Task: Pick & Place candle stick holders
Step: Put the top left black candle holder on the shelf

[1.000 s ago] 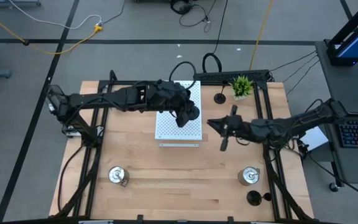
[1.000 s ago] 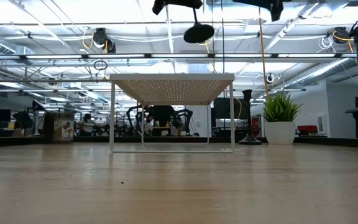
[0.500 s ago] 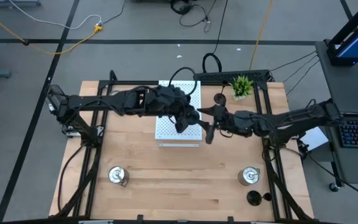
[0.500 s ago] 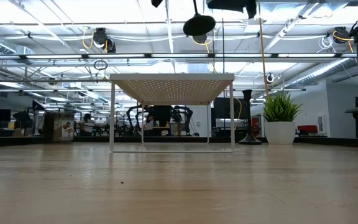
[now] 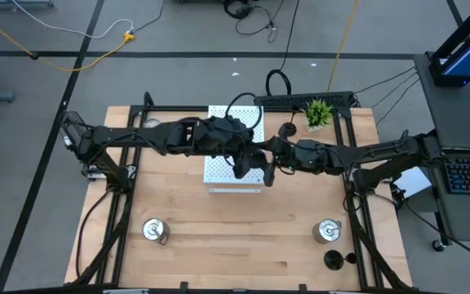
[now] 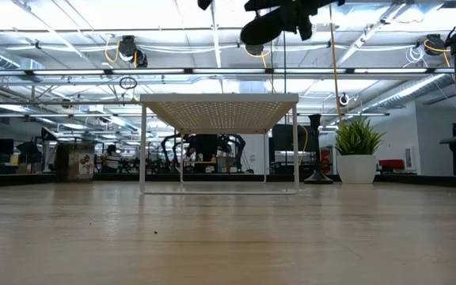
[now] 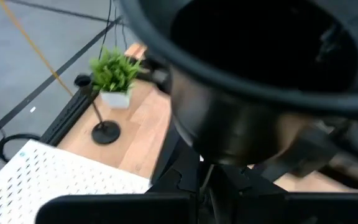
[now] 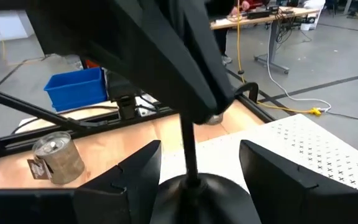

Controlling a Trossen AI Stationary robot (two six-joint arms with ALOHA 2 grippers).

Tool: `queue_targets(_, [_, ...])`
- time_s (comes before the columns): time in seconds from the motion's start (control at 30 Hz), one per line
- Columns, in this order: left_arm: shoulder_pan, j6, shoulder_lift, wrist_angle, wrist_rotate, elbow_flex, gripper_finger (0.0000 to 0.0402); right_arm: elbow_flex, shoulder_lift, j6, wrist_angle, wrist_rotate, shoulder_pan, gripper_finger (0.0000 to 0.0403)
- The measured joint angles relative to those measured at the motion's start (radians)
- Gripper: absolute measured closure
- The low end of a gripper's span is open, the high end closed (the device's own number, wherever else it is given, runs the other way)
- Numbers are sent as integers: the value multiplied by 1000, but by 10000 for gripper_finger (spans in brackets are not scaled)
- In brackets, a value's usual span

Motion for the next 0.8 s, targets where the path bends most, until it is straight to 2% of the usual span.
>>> queue_targets(0.4, [-3,-18,18,3,31,0,389,0,0,24,-10,-27,-7,193])
queue_targets(0.8, [-3,-22,21,-2,37,0,389,0,0,23,-16,-28,-7,246])
